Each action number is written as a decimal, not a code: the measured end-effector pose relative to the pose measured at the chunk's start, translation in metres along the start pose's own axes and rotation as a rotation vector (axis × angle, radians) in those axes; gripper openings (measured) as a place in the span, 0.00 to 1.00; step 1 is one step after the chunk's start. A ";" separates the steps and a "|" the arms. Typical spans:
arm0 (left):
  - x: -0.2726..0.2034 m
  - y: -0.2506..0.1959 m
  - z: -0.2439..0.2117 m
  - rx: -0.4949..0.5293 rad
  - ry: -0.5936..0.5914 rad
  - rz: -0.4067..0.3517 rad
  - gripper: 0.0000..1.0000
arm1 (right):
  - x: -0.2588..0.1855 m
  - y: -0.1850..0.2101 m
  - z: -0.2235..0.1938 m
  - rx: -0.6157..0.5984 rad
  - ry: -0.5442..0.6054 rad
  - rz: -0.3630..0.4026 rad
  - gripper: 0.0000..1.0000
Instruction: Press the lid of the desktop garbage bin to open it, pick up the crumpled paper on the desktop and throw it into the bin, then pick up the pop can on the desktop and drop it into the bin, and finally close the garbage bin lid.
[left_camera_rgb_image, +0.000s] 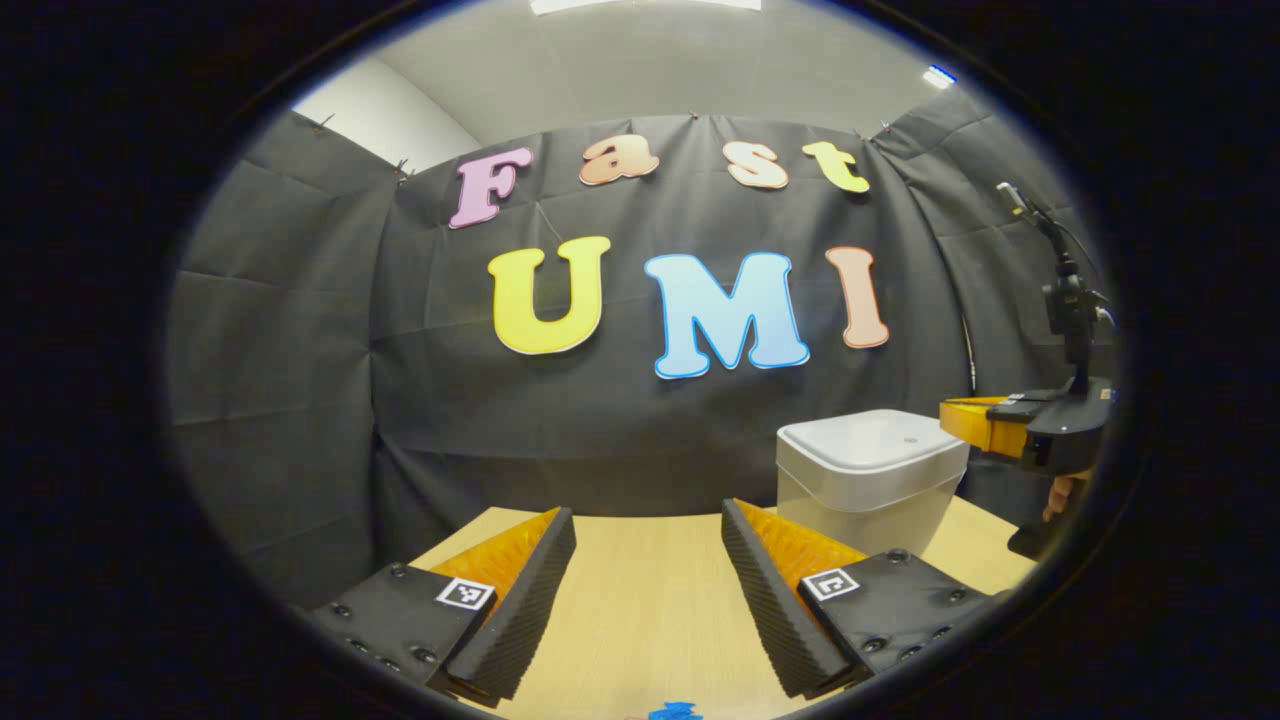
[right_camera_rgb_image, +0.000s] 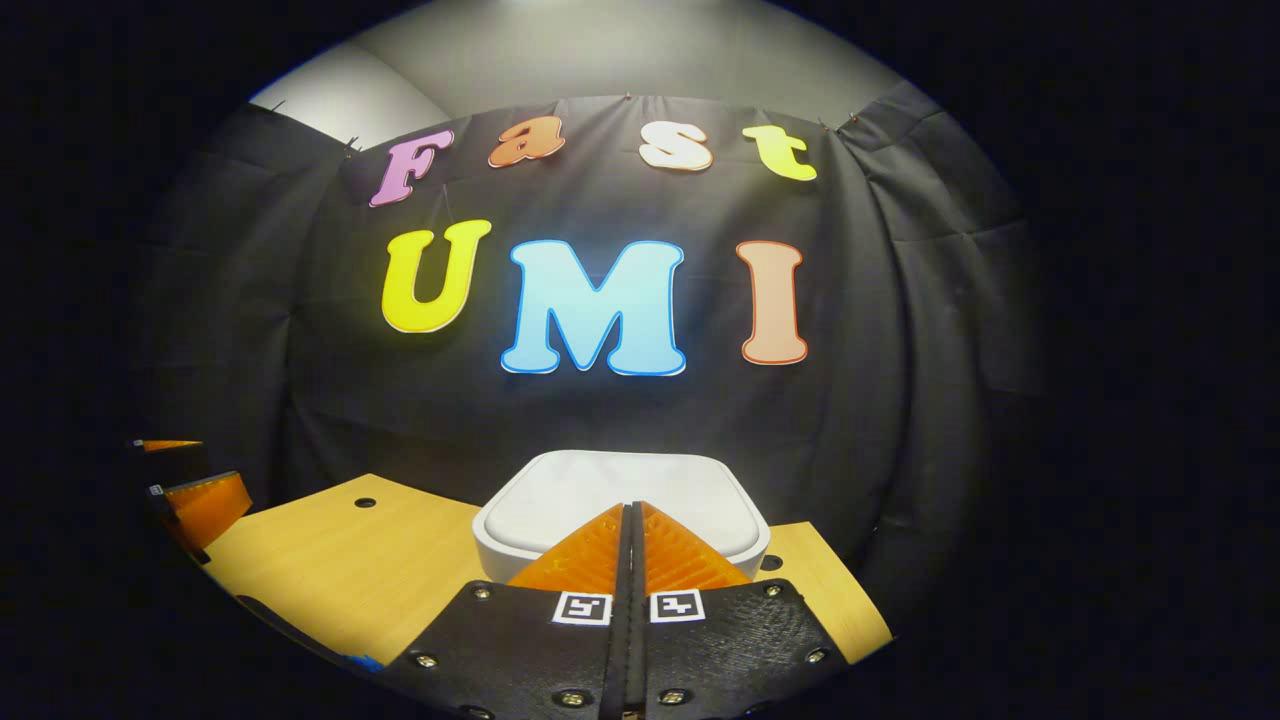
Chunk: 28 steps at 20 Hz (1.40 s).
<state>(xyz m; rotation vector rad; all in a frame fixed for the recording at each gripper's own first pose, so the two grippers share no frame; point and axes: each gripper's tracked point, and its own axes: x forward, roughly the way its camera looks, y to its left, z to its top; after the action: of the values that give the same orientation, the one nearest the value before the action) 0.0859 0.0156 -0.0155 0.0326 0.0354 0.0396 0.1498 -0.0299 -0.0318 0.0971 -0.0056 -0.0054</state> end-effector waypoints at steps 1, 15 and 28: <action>0.000 0.000 -0.001 0.001 0.002 0.002 1.00 | 0.006 0.000 -0.002 -0.012 0.005 -0.003 0.00; 0.004 0.004 -0.005 0.014 0.018 0.012 0.97 | 0.028 0.007 -0.026 0.013 0.128 0.022 0.00; -0.005 0.003 0.002 0.011 0.005 0.012 1.00 | 0.031 0.004 -0.014 0.009 0.147 0.037 0.00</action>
<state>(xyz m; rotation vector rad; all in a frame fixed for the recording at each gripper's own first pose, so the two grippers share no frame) 0.0813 0.0184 -0.0128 0.0438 0.0408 0.0511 0.1808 -0.0249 -0.0455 0.1061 0.1395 0.0383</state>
